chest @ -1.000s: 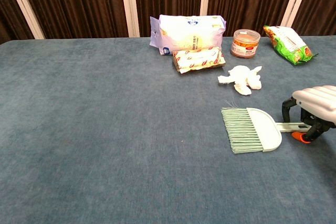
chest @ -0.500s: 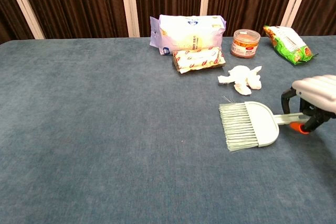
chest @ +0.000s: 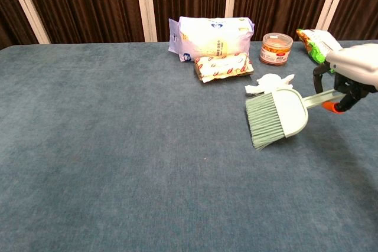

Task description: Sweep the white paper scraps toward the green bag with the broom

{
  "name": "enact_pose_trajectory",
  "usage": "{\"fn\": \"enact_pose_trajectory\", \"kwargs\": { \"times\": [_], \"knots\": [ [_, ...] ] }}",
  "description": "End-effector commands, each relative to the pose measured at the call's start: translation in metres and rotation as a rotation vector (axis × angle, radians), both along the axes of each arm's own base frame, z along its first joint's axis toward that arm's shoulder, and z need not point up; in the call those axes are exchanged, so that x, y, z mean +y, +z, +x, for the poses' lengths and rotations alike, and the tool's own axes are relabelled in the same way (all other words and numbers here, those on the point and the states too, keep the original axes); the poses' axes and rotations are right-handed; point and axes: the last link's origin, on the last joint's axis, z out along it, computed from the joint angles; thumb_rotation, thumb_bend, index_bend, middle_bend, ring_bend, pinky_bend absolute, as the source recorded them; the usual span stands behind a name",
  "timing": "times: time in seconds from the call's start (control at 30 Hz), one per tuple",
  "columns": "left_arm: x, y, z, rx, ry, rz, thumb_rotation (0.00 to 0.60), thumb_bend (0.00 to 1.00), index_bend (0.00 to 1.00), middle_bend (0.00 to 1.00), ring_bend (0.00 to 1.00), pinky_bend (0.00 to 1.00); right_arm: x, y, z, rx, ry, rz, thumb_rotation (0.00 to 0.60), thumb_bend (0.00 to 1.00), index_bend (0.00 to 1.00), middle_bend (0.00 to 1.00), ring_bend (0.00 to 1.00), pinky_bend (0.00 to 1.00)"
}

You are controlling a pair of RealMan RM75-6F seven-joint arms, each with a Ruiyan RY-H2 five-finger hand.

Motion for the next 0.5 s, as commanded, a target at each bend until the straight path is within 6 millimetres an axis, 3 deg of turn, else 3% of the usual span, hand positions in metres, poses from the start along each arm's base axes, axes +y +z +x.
{"fn": "enact_pose_trajectory", "kwargs": {
  "times": [0.03, 0.33, 0.5],
  "knots": [
    [0.0, 0.0, 0.0, -0.004, 0.001, -0.002, 0.6, 0.0, 0.0, 0.0, 0.0, 0.0, -0.011, 0.004, 0.01, 0.004, 0.009, -0.003, 0.6, 0.65, 0.86, 1.0, 1.0, 0.97],
    [0.002, 0.001, -0.001, -0.023, 0.018, -0.013, 0.6, 0.0, 0.0, 0.0, 0.0, 0.0, -0.038, 0.004, 0.035, 0.011, 0.043, 0.002, 0.6, 0.66, 0.86, 1.0, 1.0, 0.97],
    [0.005, 0.002, -0.001, -0.035, 0.022, -0.013, 0.6, 0.0, 0.0, 0.0, 0.0, 0.0, -0.051, -0.003, 0.038, 0.039, 0.04, 0.016, 0.6, 0.66, 0.86, 1.0, 1.0, 0.97]
  ]
}}
